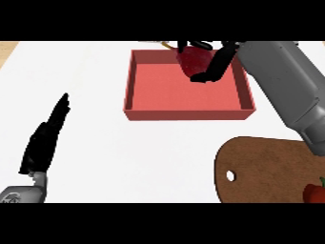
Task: Pick the pear from the cutting board and place it in the cardboard box
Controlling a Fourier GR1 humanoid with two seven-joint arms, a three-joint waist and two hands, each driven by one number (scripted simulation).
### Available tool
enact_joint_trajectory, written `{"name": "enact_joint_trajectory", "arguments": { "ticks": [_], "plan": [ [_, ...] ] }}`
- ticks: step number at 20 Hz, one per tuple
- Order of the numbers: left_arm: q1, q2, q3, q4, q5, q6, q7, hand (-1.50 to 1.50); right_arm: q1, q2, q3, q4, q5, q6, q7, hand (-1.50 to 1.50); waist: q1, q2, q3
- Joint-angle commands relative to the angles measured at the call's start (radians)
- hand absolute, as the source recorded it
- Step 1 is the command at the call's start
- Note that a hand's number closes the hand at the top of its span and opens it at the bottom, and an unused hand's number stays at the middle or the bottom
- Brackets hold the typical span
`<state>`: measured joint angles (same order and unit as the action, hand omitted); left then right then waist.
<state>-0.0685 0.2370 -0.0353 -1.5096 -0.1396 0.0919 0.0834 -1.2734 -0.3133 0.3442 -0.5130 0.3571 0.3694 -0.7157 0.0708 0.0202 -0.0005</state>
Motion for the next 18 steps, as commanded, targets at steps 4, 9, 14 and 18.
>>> {"name": "enact_joint_trajectory", "arguments": {
  "ticks": [4,9,14,18],
  "plan": [
    [0.039,-0.004,0.0,-0.036,-0.005,-0.002,0.017,0.0,-0.086,0.118,0.03,0.2,0.095,-0.046,-0.023,1.5,-0.014,-0.004,0.0],
    [0.036,-0.006,0.001,-0.036,-0.01,-0.004,0.0,0.0,-0.056,0.202,0.024,0.31,0.114,-0.103,-0.011,-1.5,-0.007,0.002,0.0],
    [0.071,-0.039,-0.018,-0.063,-0.04,0.035,-0.002,0.0,-0.055,0.246,-0.034,0.353,0.073,-0.094,-0.04,-1.5,-0.008,0.001,0.0],
    [0.014,0.002,0.015,-0.018,-0.01,-0.015,0.005,0.0,-0.102,0.237,-0.196,0.376,-0.082,-0.048,0.017,-1.5,-0.007,0.007,0.0]
  ]
}}
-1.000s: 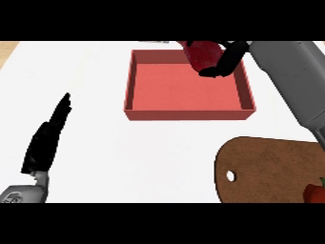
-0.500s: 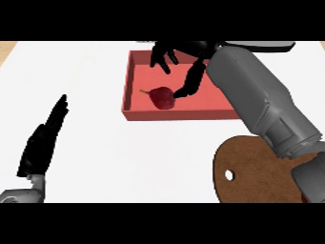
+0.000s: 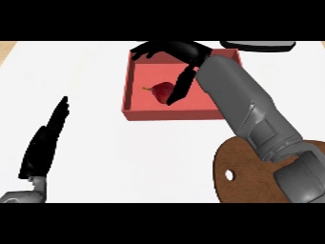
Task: Pick the pear from the cutting board and place it in the cardboard box
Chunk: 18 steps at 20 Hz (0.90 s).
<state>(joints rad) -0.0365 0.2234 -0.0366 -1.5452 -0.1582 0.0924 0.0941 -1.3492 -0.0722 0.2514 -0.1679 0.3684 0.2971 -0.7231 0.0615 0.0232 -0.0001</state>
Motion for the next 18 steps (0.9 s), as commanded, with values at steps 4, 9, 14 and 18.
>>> {"name": "enact_joint_trajectory", "arguments": {
  "ticks": [4,9,14,18],
  "plan": [
    [-0.055,-0.022,-0.003,0.042,-0.009,0.012,0.006,0.0,-0.067,-0.039,-0.221,0.062,-0.206,0.092,0.075,-1.5,0.0,0.01,0.0],
    [-0.017,0.012,0.009,0.028,0.007,-0.027,-0.036,0.0,-0.088,-0.138,-0.328,0.109,-0.308,0.187,0.132,-1.5,0.025,0.018,0.0],
    [-0.034,-0.02,-0.034,-0.028,-0.014,-0.011,0.009,0.0,-0.076,-0.275,-0.383,0.14,-0.356,0.16,0.183,-1.5,0.047,0.028,0.002],
    [-0.054,-0.005,-0.014,-0.013,-0.008,-0.017,-0.001,0.0,-0.066,-0.375,-0.406,0.148,-0.377,0.199,0.205,-1.5,0.064,0.043,0.003]
  ]
}}
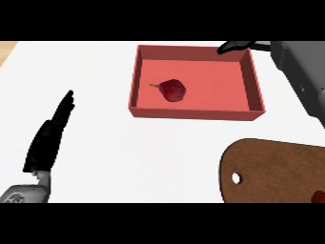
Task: Pick the pear from the cutting board and place it in the cardboard box
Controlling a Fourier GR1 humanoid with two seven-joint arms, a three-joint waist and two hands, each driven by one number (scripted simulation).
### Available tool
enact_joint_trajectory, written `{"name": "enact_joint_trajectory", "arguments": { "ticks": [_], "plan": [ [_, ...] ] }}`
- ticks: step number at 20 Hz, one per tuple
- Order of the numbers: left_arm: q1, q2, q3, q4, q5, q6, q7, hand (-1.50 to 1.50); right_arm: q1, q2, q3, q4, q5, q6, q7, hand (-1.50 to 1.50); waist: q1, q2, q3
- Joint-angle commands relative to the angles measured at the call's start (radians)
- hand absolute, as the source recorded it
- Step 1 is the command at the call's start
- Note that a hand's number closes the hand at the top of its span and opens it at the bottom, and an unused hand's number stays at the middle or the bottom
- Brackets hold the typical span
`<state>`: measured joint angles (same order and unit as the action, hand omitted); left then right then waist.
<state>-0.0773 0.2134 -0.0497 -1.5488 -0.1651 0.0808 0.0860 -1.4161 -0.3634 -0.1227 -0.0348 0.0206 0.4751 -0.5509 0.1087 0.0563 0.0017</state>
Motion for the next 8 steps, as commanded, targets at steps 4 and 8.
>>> {"name": "enact_joint_trajectory", "arguments": {
  "ticks": [4,8],
  "plan": [
    [-0.008,-0.008,-0.019,0.008,-0.004,-0.012,-0.007,0.0,0.032,-0.15,-0.042,0.001,-0.04,0.079,0.002,-1.5,0.032,0.028,0.003],
    [-0.027,0.008,-0.016,-0.011,0.001,-0.029,-0.003,0.0,0.037,-0.211,-0.029,-0.014,-0.025,0.139,0.01,-1.5,0.049,0.031,0.004]
  ]
}}
